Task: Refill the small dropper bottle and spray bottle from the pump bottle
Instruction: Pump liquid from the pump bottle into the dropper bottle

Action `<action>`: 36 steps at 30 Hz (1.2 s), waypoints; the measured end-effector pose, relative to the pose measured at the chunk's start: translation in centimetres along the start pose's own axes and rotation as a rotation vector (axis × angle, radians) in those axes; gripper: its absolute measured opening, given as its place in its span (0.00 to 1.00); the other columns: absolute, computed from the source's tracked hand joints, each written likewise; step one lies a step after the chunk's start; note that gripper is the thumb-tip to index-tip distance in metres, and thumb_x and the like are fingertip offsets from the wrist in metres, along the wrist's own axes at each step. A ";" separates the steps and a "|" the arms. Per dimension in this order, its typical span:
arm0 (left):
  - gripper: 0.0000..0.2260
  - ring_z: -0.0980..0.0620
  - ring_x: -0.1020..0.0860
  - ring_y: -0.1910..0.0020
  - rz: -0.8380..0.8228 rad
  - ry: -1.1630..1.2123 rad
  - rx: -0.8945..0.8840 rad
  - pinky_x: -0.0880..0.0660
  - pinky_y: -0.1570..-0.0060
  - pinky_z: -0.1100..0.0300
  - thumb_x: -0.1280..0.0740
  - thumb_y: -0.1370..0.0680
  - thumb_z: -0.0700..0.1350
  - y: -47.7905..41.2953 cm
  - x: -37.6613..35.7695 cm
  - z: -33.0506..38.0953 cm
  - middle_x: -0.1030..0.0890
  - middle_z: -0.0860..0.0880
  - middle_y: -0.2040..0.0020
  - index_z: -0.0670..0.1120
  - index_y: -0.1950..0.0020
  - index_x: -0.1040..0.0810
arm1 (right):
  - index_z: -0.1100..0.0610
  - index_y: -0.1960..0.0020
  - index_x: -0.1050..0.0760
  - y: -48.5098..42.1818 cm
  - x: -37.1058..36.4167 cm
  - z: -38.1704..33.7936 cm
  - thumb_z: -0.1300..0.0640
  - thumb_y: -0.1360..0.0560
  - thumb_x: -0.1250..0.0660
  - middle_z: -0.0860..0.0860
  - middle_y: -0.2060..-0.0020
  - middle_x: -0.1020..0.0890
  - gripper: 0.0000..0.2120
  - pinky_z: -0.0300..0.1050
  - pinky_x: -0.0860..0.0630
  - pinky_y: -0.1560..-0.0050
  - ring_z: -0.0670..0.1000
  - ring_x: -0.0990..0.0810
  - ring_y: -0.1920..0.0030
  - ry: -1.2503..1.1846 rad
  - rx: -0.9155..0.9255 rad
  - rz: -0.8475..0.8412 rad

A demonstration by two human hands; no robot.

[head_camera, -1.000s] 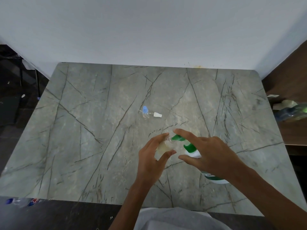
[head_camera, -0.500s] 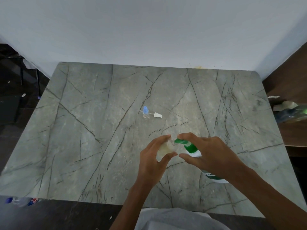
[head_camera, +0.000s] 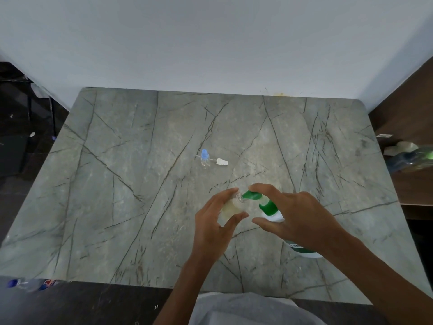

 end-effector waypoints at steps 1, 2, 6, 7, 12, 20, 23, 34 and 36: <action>0.22 0.59 0.20 0.45 -0.003 -0.002 0.002 0.21 0.49 0.64 0.29 0.28 0.58 0.0 -0.1 0.0 0.20 0.58 0.43 0.57 0.36 0.26 | 0.43 0.35 0.42 0.0 0.1 0.0 0.40 0.32 0.29 0.47 0.63 0.17 0.31 0.35 0.23 0.69 0.43 0.27 0.74 -0.002 0.001 0.012; 0.22 0.58 0.20 0.45 -0.006 0.000 0.004 0.21 0.49 0.62 0.29 0.28 0.58 0.0 -0.1 0.1 0.20 0.57 0.43 0.56 0.36 0.26 | 0.43 0.35 0.41 0.1 0.2 0.0 0.41 0.32 0.29 0.46 0.63 0.17 0.31 0.35 0.23 0.69 0.43 0.26 0.74 -0.004 0.000 0.018; 0.21 0.59 0.21 0.44 -0.022 0.002 -0.007 0.21 0.47 0.59 0.28 0.28 0.56 0.0 -0.2 0.3 0.20 0.59 0.42 0.58 0.36 0.26 | 0.45 0.39 0.37 0.0 0.4 0.0 0.37 0.31 0.35 0.46 0.64 0.17 0.25 0.32 0.26 0.68 0.43 0.23 0.73 -0.008 0.017 0.068; 0.21 0.59 0.21 0.44 -0.025 -0.002 -0.010 0.21 0.47 0.59 0.28 0.28 0.56 0.1 -0.3 0.4 0.20 0.59 0.42 0.58 0.36 0.27 | 0.46 0.40 0.36 0.0 0.4 0.0 0.37 0.31 0.37 0.46 0.64 0.17 0.24 0.32 0.26 0.68 0.43 0.23 0.72 -0.014 0.018 0.078; 0.21 0.59 0.21 0.45 -0.014 0.013 0.002 0.20 0.48 0.59 0.27 0.28 0.55 0.1 -0.1 0.2 0.20 0.60 0.43 0.56 0.36 0.26 | 0.43 0.36 0.40 0.1 0.1 0.1 0.37 0.30 0.35 0.46 0.63 0.17 0.28 0.36 0.22 0.68 0.44 0.23 0.72 0.002 0.010 0.039; 0.22 0.59 0.21 0.45 -0.013 0.016 -0.002 0.22 0.48 0.62 0.26 0.28 0.53 -0.2 0.2 0.3 0.21 0.61 0.43 0.57 0.36 0.26 | 0.41 0.33 0.45 0.1 -0.2 0.0 0.38 0.31 0.32 0.47 0.61 0.17 0.32 0.37 0.23 0.64 0.46 0.21 0.69 0.010 0.006 0.024; 0.22 0.59 0.21 0.45 -0.018 0.013 -0.003 0.22 0.47 0.63 0.26 0.28 0.53 -0.1 0.1 0.3 0.21 0.61 0.43 0.57 0.36 0.26 | 0.40 0.34 0.44 0.1 -0.3 0.1 0.39 0.31 0.31 0.47 0.61 0.16 0.32 0.37 0.23 0.63 0.46 0.20 0.69 0.003 -0.001 0.025; 0.22 0.60 0.21 0.45 -0.018 -0.003 -0.003 0.22 0.48 0.65 0.26 0.28 0.54 0.1 -0.1 0.3 0.20 0.58 0.43 0.56 0.36 0.26 | 0.41 0.34 0.44 0.0 -0.4 0.3 0.36 0.30 0.35 0.47 0.59 0.16 0.30 0.40 0.20 0.62 0.47 0.20 0.68 0.028 0.016 -0.016; 0.22 0.60 0.21 0.45 -0.011 -0.003 -0.002 0.21 0.48 0.64 0.28 0.28 0.57 0.1 0.0 0.2 0.21 0.61 0.43 0.56 0.36 0.27 | 0.40 0.32 0.48 0.1 -0.5 0.3 0.35 0.30 0.35 0.47 0.57 0.16 0.32 0.40 0.20 0.61 0.47 0.21 0.68 0.039 0.006 -0.023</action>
Point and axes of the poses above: each hand's wrist, its own y-axis away from the middle knuckle, its own x-axis out of the back of the hand, z = x × y, the point moved 7 cm from there along -y, towards the middle knuckle
